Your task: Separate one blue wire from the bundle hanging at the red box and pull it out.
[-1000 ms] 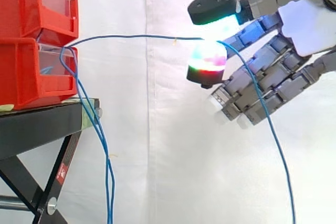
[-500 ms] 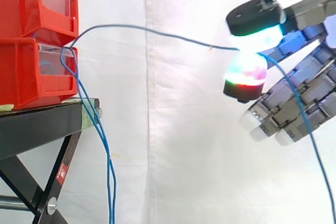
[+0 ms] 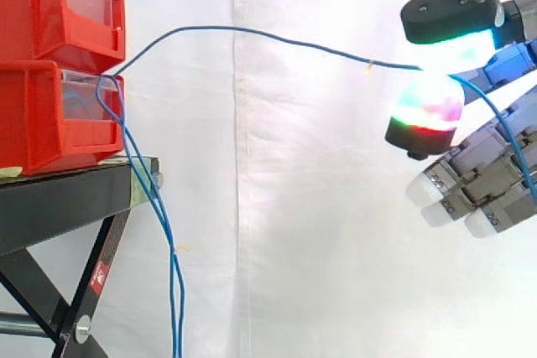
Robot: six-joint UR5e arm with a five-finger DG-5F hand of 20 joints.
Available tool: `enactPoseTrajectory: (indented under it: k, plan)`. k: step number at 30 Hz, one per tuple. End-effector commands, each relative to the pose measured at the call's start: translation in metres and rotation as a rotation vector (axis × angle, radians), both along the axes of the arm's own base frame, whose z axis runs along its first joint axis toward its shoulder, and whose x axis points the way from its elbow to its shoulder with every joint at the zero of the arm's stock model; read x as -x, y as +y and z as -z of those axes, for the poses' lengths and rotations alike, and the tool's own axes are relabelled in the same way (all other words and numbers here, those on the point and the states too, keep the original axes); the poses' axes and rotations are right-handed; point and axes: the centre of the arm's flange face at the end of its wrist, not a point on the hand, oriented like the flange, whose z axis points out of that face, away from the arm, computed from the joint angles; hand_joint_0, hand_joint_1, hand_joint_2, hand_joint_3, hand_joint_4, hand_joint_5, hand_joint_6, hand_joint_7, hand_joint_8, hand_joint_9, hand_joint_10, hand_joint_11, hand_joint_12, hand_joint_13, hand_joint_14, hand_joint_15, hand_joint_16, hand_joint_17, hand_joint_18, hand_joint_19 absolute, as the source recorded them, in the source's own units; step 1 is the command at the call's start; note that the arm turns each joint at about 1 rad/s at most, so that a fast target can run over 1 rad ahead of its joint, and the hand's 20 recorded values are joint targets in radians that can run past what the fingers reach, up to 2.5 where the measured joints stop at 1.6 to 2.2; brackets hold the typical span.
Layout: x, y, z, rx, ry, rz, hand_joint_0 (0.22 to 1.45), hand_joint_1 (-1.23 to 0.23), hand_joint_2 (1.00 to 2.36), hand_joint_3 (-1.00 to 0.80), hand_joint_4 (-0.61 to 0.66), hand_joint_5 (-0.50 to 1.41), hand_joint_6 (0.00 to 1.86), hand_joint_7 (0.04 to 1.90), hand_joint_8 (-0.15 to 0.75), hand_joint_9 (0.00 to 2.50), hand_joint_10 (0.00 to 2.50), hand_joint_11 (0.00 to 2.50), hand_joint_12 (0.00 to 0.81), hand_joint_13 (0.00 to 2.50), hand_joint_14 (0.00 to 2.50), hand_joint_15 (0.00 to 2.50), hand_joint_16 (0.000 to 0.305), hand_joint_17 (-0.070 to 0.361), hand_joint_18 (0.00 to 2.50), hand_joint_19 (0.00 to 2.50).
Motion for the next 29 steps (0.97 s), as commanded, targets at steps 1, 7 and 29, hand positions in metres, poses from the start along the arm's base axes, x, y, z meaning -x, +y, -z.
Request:
enactPoseTrajectory:
  k: [1,7,29]
  plan:
    - [-0.004,0.002,0.000,-0.007,-0.024,-0.003,0.54,-0.63,1.16,-0.01,0.11,-0.15,0.92,1.11,0.470,0.59,0.00,0.17,0.477,0.33,0.00,0.16,0.082,0.185,0.35,0.00]
    - [-0.010,0.007,0.002,-0.038,-0.079,-0.005,0.54,-0.60,1.15,-0.01,0.12,-0.16,0.93,1.20,0.444,0.59,0.00,0.12,0.474,0.33,0.00,0.16,0.082,0.184,0.33,0.01]
    - [-0.020,0.013,0.001,-0.071,-0.151,-0.012,0.58,-0.57,1.00,0.02,0.09,-0.18,0.94,1.18,0.394,0.63,0.00,0.21,0.436,0.39,0.01,0.23,0.074,0.167,0.39,0.07]
